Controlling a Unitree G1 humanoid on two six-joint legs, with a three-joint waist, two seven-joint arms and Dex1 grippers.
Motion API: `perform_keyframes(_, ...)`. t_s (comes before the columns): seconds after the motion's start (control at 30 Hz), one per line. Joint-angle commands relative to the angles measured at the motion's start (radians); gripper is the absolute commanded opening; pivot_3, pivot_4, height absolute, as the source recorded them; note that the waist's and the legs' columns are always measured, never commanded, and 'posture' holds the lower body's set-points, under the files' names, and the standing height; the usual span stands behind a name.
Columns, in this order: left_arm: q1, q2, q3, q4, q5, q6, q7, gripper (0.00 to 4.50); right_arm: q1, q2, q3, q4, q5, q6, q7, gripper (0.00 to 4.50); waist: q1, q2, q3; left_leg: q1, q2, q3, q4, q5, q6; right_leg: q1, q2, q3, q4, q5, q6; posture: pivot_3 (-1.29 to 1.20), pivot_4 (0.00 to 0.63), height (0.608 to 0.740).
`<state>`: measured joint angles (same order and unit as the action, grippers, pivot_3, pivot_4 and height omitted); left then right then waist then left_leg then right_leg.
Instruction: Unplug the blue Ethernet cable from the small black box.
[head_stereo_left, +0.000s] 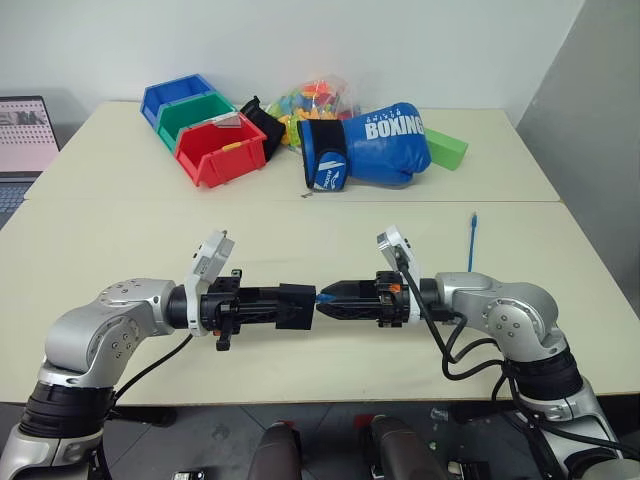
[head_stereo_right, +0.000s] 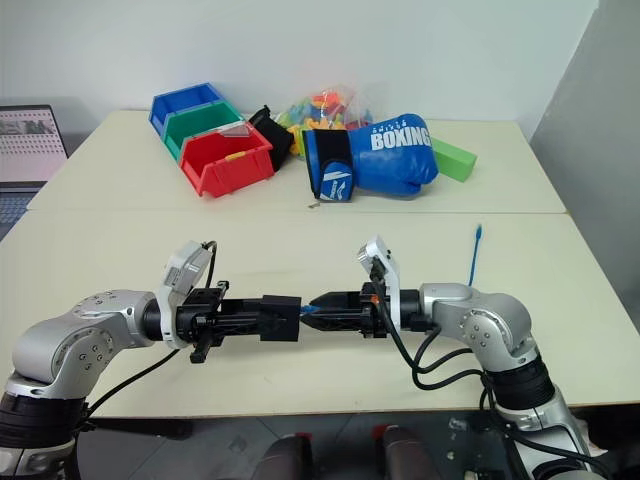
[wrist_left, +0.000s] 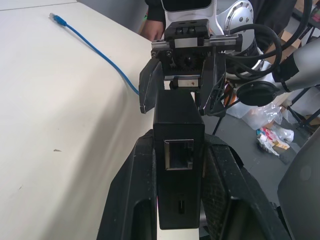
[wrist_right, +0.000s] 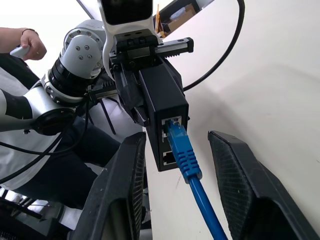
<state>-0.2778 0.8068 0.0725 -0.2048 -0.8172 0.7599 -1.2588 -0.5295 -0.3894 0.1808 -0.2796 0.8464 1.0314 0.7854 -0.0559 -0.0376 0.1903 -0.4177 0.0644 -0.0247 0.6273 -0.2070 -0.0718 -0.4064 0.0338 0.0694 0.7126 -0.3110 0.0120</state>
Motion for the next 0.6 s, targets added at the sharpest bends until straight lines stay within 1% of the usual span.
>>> perform_keyframes(0.03, 0.004, 0.003, 0.008, -0.032, -0.008, -0.009, -0.013, 0.78, -0.009, -0.007, -0.014, -0.018, 0.007, -0.01, 0.02, 2.09, 0.0, 0.0, 0.0, 0.0, 0.0, 0.0, 0.0, 0.0, 0.0, 0.0, 0.0, 0.0, 0.0, 0.0, 0.0, 0.0, 0.15, 0.74)
perform_keyframes(0.07, 0.004, 0.003, 0.008, -0.032, -0.008, -0.009, -0.013, 0.78, -0.01, -0.007, -0.014, -0.018, 0.007, -0.01, 0.02, 2.09, 0.0, 0.0, 0.0, 0.0, 0.0, 0.0, 0.0, 0.0, 0.0, 0.0, 0.0, 0.0, 0.0, 0.0, 0.0, 0.0, 0.15, 0.74)
perform_keyframes(0.17, 0.005, 0.003, 0.007, -0.032, -0.008, -0.009, -0.014, 0.78, -0.009, -0.006, -0.014, -0.02, 0.008, -0.008, 0.018, 1.57, 0.0, 0.0, 0.0, 0.0, 0.0, 0.0, 0.0, 0.0, 0.0, 0.0, 0.0, 0.0, 0.0, 0.0, 0.0, 0.0, 0.15, 0.74)
perform_keyframes(0.37, 0.002, -0.001, 0.004, -0.03, -0.007, -0.009, -0.011, 0.78, -0.01, 0.0, -0.009, -0.024, 0.005, -0.008, 0.014, 0.18, 0.0, 0.0, 0.0, 0.0, 0.0, 0.0, 0.0, 0.0, 0.0, 0.0, 0.0, 0.0, 0.0, 0.0, 0.0, 0.0, 0.15, 0.74)
perform_keyframes(0.4, 0.002, -0.001, 0.004, -0.03, -0.006, -0.009, -0.012, 0.78, -0.01, 0.001, -0.009, -0.023, 0.005, -0.007, 0.014, 0.04, 0.0, 0.0, 0.0, 0.0, 0.0, 0.0, 0.0, 0.0, 0.0, 0.0, 0.0, 0.0, 0.0, 0.0, 0.0, 0.0, 0.15, 0.74)
perform_keyframes(0.6, 0.0, -0.007, 0.003, -0.028, -0.006, -0.009, -0.006, 0.78, -0.01, -0.003, 0.0, -0.029, -0.002, -0.008, 0.02, 0.02, 0.0, 0.0, 0.0, 0.0, 0.0, 0.0, 0.0, 0.0, 0.0, 0.0, 0.0, 0.0, 0.0, 0.0, 0.0, 0.0, 0.15, 0.74)
